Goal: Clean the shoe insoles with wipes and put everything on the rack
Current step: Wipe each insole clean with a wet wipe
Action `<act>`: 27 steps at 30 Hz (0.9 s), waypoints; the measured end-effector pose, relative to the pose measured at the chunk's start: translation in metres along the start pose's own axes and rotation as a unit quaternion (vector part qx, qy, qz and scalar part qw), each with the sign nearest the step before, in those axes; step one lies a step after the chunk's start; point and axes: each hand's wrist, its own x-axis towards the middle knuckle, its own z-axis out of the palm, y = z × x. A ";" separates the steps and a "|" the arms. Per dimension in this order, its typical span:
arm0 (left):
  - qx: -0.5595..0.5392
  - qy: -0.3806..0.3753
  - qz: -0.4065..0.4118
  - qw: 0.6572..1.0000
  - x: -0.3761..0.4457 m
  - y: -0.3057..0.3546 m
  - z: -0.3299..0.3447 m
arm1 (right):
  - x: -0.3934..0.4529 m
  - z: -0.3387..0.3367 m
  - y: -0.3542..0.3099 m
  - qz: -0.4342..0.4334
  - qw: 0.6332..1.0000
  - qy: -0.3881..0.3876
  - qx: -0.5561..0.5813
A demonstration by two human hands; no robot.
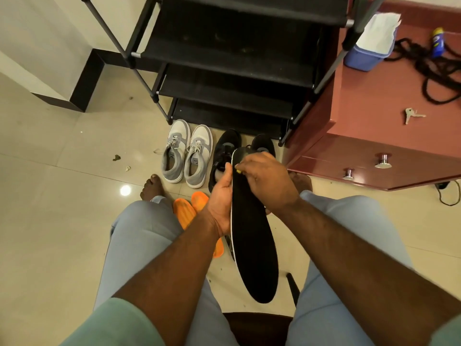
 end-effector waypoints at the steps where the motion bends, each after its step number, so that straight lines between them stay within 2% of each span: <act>1: 0.005 -0.001 0.005 1.000 -0.001 0.001 -0.001 | 0.000 0.000 0.000 0.001 1.000 0.001 -0.003; 6: 0.009 0.009 0.060 0.998 0.007 0.016 -0.007 | -0.027 0.009 -0.012 -0.053 0.993 -0.106 0.019; 8: 0.010 0.011 0.063 0.998 0.011 0.014 -0.008 | -0.030 0.010 -0.012 -0.052 0.992 -0.115 0.023; 11: 0.009 0.024 0.076 0.997 0.012 0.009 -0.005 | -0.019 0.008 -0.007 -0.029 0.997 -0.077 0.012; 16: 0.049 0.030 0.022 0.998 0.005 -0.005 0.003 | -0.001 0.007 0.001 0.031 0.999 0.005 -0.013; 18: 0.041 0.039 0.043 0.997 0.007 -0.004 0.001 | -0.006 0.009 -0.002 0.038 0.999 -0.007 -0.006; 22: 0.010 0.040 0.085 0.996 0.010 0.003 0.000 | -0.025 0.010 -0.010 0.014 0.996 -0.084 0.037; 24: 0.014 0.024 0.081 0.996 0.011 0.000 0.002 | -0.023 0.007 -0.004 0.018 0.997 -0.067 0.046; 27: 0.049 0.028 0.034 0.998 0.010 -0.008 0.005 | -0.010 0.005 0.010 0.056 0.998 0.009 0.033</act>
